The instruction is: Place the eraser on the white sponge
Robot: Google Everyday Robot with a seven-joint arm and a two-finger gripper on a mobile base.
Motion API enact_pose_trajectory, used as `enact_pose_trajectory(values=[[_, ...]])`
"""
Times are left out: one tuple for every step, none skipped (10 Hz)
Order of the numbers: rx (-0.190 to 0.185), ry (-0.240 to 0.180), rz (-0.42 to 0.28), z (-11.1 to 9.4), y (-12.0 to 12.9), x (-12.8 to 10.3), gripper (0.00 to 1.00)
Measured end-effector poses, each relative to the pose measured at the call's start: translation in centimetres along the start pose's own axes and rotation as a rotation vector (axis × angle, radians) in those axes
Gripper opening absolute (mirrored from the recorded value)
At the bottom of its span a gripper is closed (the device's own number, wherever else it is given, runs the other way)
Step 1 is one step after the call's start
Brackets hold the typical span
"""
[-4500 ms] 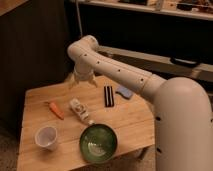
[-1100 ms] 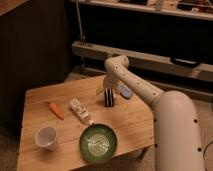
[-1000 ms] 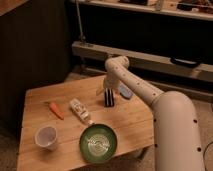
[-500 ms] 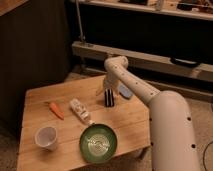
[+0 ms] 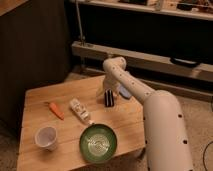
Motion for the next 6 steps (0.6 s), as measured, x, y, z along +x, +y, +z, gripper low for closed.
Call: enact_pose_trajectory(values=[[0.004, -0.003, 0.001, 0.1, -0.2, 0.1, 0.63], [0.005, -0.010, -0.001, 0.4, -0.4, 0.2, 0.53], [0.004, -0.021, 0.001, 0.6, -0.3, 0.4, 0.41], [0.000, -0.030, 0.005, 0.8, -0.2, 0.4, 0.33], [-0.009, -0.047, 0.008, 1.0, -0.3, 0.4, 0.22], [-0.023, -0.067, 0.016, 1.3, -0.4, 0.5, 0.12]])
